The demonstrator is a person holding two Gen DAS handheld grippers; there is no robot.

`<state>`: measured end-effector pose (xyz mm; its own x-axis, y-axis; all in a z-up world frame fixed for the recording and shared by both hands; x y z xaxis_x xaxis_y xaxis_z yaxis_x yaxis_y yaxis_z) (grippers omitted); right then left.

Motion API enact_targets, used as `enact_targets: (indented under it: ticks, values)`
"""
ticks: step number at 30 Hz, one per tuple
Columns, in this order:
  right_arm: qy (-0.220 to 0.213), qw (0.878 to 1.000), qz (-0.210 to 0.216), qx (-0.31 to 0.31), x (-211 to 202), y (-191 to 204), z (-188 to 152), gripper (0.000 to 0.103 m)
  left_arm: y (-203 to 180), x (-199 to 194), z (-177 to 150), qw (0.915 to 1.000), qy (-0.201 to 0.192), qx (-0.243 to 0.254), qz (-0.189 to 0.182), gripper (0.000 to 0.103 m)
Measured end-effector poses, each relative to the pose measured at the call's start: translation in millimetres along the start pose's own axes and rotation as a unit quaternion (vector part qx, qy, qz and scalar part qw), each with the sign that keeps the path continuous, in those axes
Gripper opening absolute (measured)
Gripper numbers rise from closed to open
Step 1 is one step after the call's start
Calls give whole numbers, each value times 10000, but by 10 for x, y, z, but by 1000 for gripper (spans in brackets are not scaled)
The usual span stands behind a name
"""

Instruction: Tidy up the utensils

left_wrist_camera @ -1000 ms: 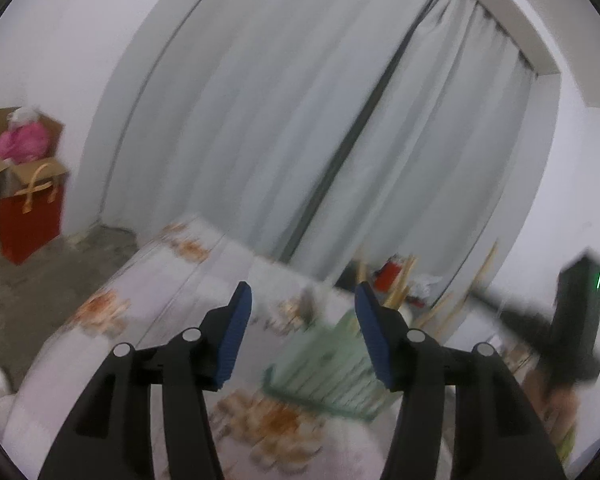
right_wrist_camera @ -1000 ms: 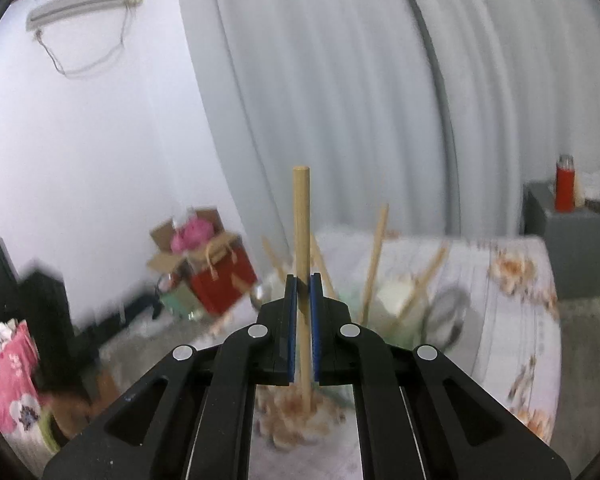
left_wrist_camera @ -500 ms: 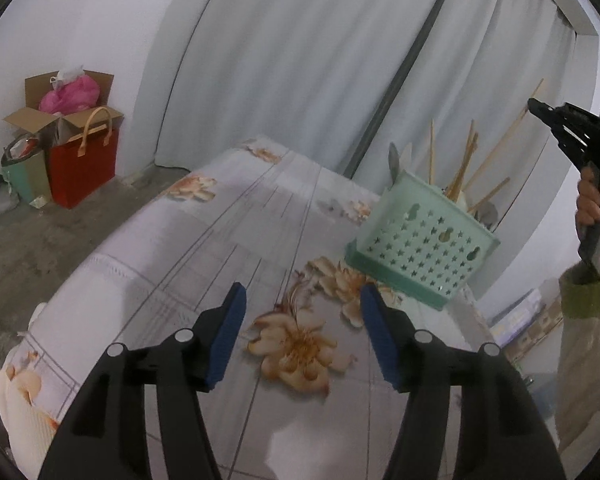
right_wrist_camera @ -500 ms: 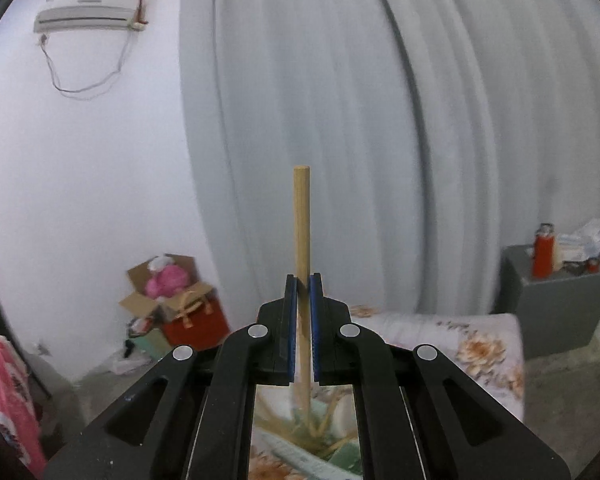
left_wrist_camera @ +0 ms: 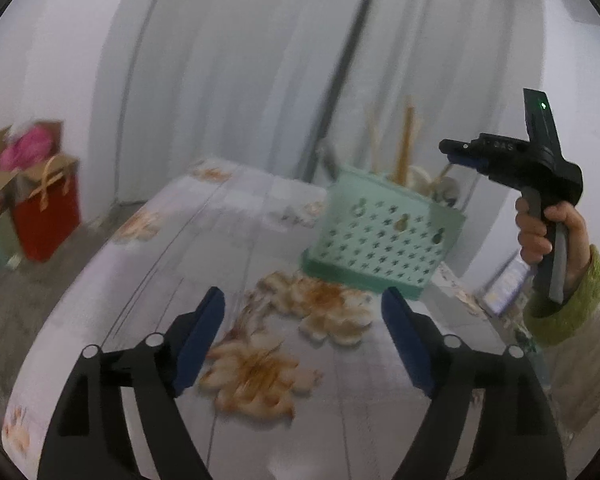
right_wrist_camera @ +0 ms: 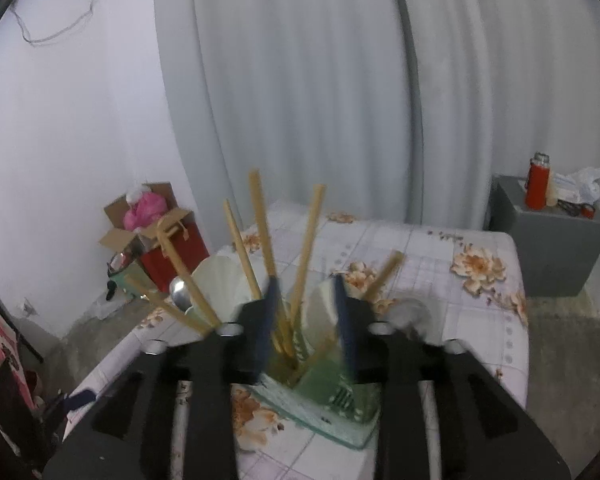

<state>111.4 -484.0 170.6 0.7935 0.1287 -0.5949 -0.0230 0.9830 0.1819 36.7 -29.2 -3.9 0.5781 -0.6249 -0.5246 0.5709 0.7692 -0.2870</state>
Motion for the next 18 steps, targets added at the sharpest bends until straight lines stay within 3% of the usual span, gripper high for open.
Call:
enact_targets:
  ticks: [3,5,11,18]
  values:
    - [-363,9993,63,-24,-268,-75,-111,55,-103,135,186,9994,-82,246,-235,84]
    - [-401,9992,27,-3,-306,-178,-213,59,-155,250,302,9985,-87,358,-407,85]
    - [423,9978,154,492,54,-629,-640,62,-211,686,668,9946,-42,77,-1031,85]
    - [871,9945,563,151,384,-585,-794,65,-235,1183,915,9891,239,-212,-1435,85]
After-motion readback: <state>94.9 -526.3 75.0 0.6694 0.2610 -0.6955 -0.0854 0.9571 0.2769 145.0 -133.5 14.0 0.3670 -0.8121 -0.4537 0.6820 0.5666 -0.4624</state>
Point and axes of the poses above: each gripper's, at about its wrist camera, not at the fingertips, and x roughly the way its jaws point, y to its left, z to its top, the point moved 4 cm from there along x, roughly the way its jaws point, and after that the axes turned 8 degrees about y, right-handed, at the moved point
